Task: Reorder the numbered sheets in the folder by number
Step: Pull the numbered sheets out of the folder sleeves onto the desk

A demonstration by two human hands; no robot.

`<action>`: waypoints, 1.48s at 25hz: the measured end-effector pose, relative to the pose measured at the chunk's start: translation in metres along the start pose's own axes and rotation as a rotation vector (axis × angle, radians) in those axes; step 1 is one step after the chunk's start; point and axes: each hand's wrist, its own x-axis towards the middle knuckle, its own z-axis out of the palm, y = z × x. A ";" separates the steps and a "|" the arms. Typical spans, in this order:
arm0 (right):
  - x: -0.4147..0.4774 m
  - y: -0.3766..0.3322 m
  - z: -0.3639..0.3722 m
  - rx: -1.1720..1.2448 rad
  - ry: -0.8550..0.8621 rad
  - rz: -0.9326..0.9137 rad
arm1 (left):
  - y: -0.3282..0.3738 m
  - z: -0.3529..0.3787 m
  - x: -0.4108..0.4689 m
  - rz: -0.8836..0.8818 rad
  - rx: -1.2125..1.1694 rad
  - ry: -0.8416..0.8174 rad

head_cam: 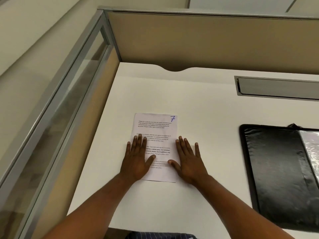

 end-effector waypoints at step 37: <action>-0.396 0.520 -0.090 0.129 0.189 0.229 | 0.689 0.134 -0.054 0.436 -0.098 -0.045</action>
